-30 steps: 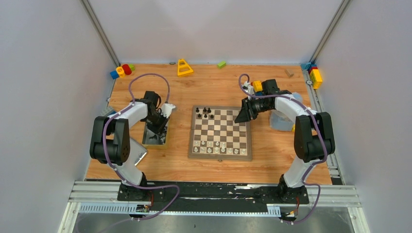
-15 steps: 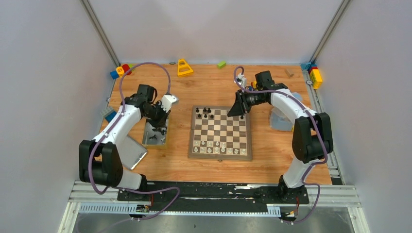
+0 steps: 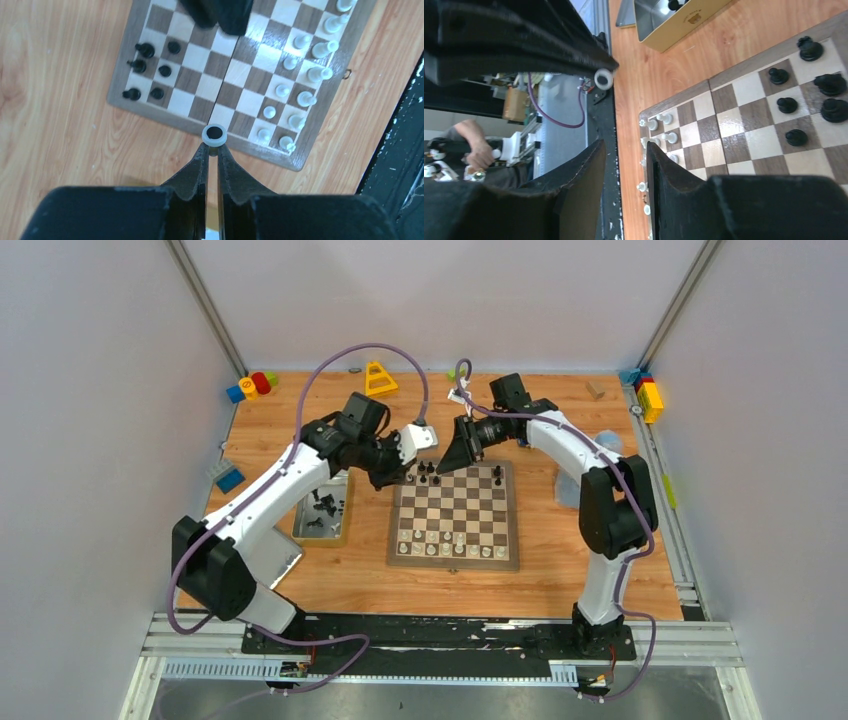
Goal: Set up the chess pieces on the board
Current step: Place the chess piece on the chessboard.
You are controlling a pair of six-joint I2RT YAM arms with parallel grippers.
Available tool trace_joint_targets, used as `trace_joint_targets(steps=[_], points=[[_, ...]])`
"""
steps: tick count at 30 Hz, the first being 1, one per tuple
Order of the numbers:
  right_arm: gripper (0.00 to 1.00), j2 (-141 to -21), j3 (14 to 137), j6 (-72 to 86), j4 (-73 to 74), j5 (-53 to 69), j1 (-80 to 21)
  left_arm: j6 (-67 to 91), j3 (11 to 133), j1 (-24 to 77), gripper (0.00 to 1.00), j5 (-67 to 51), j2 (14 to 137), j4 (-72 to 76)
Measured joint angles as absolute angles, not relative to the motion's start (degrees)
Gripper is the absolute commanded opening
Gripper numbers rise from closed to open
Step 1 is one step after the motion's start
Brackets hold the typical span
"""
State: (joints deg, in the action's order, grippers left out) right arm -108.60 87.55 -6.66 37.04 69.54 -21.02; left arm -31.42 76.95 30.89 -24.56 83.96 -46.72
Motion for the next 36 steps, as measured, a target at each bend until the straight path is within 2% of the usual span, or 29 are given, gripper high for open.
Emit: trace_joint_targets(steps=[9,21,36], points=[[0.41,-110.7,87.0,3.4,31.5,74.0,-21.3,-30.2,78.9,37.1,0.13,-23.3,88.7,-45.7],[0.44,-113.4,86.1,8.3,28.2,74.0,-24.1,-28.4,79.1,39.5,0.13,-18.9,89.7,-43.7],[0.35,-114.7,85.8,9.4,27.9,73.6,-25.6,-28.1,79.1,40.6,0.13,-15.2,90.1,-43.5]])
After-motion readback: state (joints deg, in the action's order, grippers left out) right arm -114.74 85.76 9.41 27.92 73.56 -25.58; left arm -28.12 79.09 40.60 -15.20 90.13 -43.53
